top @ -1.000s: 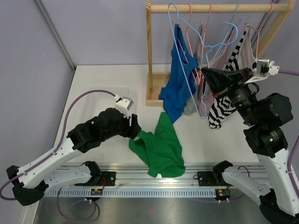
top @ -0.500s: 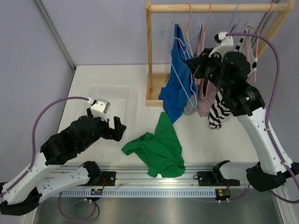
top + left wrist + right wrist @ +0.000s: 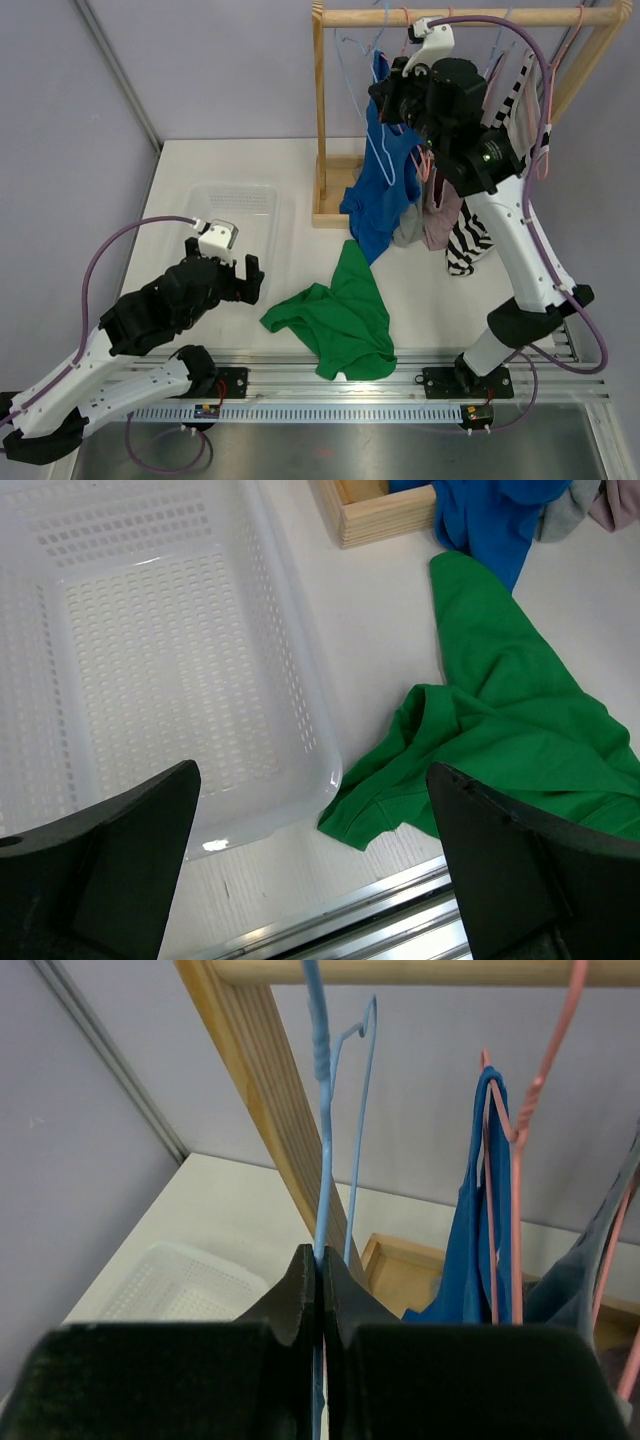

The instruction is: Remove the tank top from the hanger

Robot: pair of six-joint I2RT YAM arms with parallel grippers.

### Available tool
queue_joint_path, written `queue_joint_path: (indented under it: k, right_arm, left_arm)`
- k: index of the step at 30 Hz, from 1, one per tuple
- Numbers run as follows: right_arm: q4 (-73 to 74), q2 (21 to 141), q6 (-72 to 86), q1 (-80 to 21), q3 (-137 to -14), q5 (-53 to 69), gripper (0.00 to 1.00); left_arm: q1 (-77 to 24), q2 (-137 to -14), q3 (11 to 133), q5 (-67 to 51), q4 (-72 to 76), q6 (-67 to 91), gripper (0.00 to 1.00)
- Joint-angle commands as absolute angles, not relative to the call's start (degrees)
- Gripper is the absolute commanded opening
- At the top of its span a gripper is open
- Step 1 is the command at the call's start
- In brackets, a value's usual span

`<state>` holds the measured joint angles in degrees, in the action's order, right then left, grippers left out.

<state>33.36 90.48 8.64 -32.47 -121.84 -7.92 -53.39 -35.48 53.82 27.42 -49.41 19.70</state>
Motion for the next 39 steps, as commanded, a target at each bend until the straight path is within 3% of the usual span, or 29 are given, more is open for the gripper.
queue_joint_path:
  k: [1, 8, 13, 14, 17, 23, 24, 28, 39]
  right_arm:
    - [33.31, 96.65, 3.96, -34.1, -130.14, -13.61, 0.0]
    - [40.32, 110.64, 0.35, -35.07, -148.52, -19.95, 0.0]
    - [38.16, 107.77, 1.32, -35.68, -140.14, -21.0, 0.04]
    - [36.14, 106.54, 1.49, -35.86, -138.18, -21.09, 0.16]
    - [35.76, 102.84, 1.93, -35.95, -134.65, -20.57, 0.38]
    - [39.8, 95.72, 3.25, -36.39, -133.07, -15.3, 0.62]
    - [40.42, 93.62, 3.43, -36.39, -132.72, -13.9, 0.74]
    - [44.9, 86.41, 4.13, -36.39, -127.29, -9.68, 0.99]
    - [38.41, 52.75, 11.51, -36.39, -89.43, 6.84, 0.99]
  left_arm:
    - [-52.91, -35.86, 53.44, 29.01, -45.53, 19.16, 0.99]
    - [-52.47, -36.83, 53.09, 27.16, -45.53, 19.34, 0.99]
    - [-52.47, -39.1, 55.28, 26.72, -46.57, 20.83, 0.99]
    - [-52.47, -39.72, 56.68, 26.63, -46.93, 21.61, 0.99]
    - [-52.47, -43.23, 58.88, 25.93, -47.72, 23.63, 0.99]
    - [-54.57, -49.39, 59.33, 20.84, -43.07, 26.62, 0.99]
    - [-55.02, -50.53, 58.98, 20.4, -41.59, 26.8, 0.99]
    - [-58.44, -56.24, 57.84, 19.43, -37.8, 27.42, 0.99]
    - [-65.56, -78.64, 58.01, 16.35, -28.75, 26.37, 0.99]
